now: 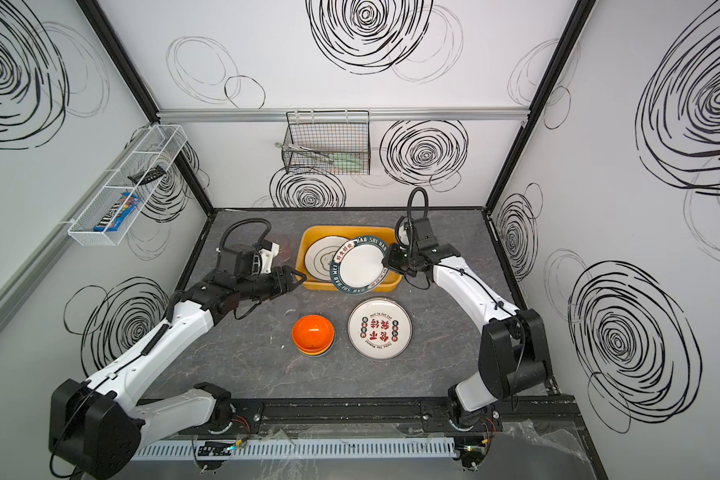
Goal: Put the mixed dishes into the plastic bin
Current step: 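Lift the green-rim plate with the right gripper toward the yellow bin, then lower the held green-rim plate into the yellow bin with the right gripper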
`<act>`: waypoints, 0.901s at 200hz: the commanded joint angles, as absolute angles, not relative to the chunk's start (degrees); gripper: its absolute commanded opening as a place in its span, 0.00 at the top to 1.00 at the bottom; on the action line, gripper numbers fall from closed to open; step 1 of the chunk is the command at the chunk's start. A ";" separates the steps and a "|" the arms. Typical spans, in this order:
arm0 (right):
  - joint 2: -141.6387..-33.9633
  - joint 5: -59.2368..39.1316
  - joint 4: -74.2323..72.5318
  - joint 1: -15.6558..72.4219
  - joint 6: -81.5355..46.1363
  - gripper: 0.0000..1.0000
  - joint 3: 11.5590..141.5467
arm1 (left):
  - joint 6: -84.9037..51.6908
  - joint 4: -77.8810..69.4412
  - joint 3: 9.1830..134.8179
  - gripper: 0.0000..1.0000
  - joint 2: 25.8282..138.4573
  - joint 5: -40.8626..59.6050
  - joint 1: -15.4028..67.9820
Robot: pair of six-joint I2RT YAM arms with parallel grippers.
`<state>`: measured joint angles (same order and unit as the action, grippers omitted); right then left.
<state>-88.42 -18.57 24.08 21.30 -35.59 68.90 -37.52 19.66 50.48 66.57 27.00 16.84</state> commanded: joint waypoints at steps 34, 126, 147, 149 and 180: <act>-95.84 -18.97 19.20 22.66 -37.18 1.00 76.53 | -36.65 19.09 49.83 0.39 65.48 28.80 14.64; -108.76 -18.20 19.18 23.76 -37.69 1.00 86.09 | -37.00 18.72 49.14 0.39 66.09 29.75 14.06; -110.83 -18.34 19.14 24.15 -37.72 1.00 87.74 | -37.09 18.72 48.96 0.39 66.13 29.75 13.97; -111.01 -18.30 19.16 24.16 -37.78 1.00 87.90 | -37.09 18.68 48.89 0.39 66.17 29.78 13.97; -113.59 -18.55 19.07 24.38 -37.86 1.00 90.10 | -37.18 18.73 48.87 0.39 66.43 29.81 13.88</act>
<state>-112.53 -17.63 21.58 23.92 -37.10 86.76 -37.52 19.73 49.19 66.43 29.15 14.50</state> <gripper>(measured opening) 0.093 0.610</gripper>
